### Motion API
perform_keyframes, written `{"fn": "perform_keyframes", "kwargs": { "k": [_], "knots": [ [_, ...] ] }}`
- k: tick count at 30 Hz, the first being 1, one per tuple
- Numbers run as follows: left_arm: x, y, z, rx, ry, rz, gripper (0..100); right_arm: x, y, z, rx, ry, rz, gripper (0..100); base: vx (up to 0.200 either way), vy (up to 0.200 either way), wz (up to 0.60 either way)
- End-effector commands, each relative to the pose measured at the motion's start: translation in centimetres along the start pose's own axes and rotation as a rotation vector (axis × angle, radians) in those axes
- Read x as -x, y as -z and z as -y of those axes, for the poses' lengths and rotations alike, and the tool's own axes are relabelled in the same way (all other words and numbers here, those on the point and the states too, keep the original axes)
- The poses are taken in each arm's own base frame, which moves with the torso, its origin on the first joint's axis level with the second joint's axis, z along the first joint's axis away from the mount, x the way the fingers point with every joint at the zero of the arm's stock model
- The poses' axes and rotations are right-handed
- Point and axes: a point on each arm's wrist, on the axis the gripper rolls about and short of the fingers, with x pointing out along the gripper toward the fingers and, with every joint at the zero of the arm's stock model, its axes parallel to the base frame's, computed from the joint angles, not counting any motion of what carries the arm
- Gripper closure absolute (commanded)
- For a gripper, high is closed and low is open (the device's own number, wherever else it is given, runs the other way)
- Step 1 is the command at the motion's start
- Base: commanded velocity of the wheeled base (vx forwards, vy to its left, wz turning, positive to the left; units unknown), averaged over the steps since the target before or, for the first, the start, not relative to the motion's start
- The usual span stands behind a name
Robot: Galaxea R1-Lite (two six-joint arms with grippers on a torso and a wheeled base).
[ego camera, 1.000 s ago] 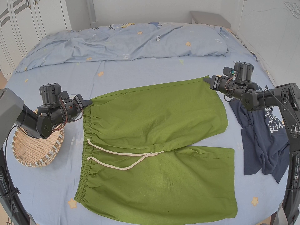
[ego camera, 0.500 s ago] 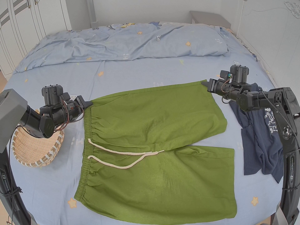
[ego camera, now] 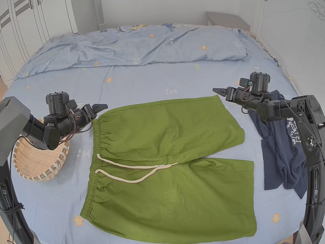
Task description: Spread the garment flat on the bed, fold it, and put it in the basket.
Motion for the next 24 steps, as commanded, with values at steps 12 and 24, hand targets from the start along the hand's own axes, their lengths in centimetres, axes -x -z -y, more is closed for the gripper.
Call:
{"fn": "perform_keyframes", "kwargs": {
  "k": [12,24],
  "knots": [
    [7.9,-1.8,5.1,-0.101,0.026,0.073,0,12.2,-6.1,-2.1,-0.148,0.098,0.075,0,0.0,0.0,0.0],
    [18.5,9.1,4.2,0.181,-0.018,-0.243,0,23.5,5.7,-6.2,-0.26,0.128,-0.221,0,0.0,0.0,0.0]
  ]
}}
